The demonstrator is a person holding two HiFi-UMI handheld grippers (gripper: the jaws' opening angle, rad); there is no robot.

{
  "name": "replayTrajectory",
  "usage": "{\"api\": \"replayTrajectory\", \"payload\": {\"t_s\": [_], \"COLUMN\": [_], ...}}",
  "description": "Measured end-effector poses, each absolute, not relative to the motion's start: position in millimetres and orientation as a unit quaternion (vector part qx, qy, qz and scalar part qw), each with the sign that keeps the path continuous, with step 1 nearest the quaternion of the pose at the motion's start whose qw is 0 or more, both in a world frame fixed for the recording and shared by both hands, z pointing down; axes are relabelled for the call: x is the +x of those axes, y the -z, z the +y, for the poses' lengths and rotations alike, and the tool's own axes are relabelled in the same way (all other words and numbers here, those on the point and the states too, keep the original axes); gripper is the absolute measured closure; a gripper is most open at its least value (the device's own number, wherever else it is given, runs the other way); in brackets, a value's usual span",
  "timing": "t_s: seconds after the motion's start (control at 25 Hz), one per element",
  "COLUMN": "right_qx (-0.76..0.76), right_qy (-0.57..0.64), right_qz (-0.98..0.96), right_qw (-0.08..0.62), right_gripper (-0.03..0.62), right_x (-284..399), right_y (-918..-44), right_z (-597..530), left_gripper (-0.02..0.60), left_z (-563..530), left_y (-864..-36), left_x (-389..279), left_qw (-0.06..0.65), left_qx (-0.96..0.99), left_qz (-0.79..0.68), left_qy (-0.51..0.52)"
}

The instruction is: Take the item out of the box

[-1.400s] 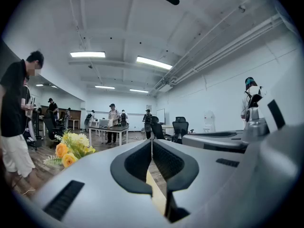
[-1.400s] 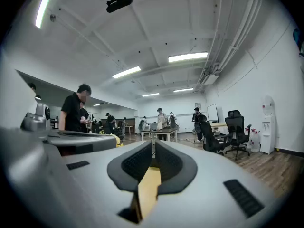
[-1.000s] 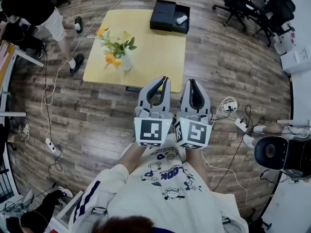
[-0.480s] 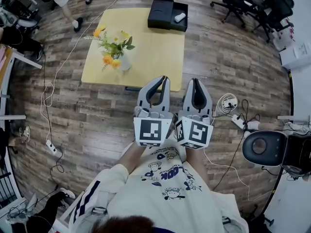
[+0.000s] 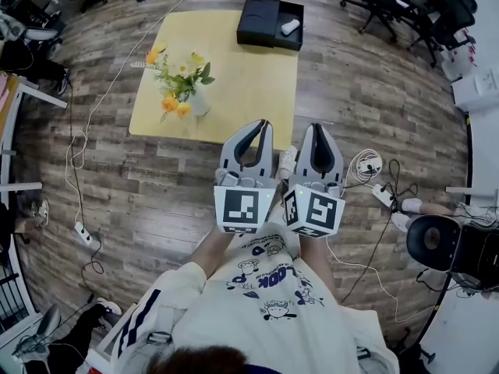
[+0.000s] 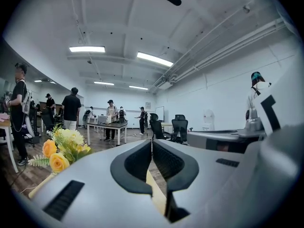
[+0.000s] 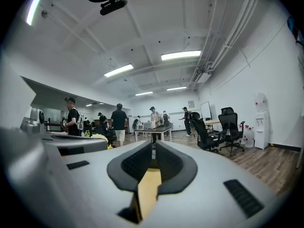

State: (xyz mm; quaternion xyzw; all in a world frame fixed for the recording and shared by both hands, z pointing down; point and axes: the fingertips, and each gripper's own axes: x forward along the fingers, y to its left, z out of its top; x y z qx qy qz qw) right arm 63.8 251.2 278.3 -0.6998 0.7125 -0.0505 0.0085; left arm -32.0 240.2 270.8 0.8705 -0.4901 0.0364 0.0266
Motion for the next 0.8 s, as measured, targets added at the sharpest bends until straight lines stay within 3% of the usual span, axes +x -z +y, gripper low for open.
{"api": "replayTrajectory", "payload": {"t_s": [0.8], "right_qx": [-0.657], "right_qy": [0.069], "right_qz": [0.751], "right_qw": [0.001], "right_gripper": [0.553], "right_x": [91.0], "right_y": [-293.5], "right_z": [132.8], "left_gripper": [0.560], "left_z": [132.3], "left_y": [-283.6], "left_x": [-5.3], "left_qw": [0.029], "left_qx": [0.839], "left_qz": [-0.540], "left_qy": [-0.052]}}
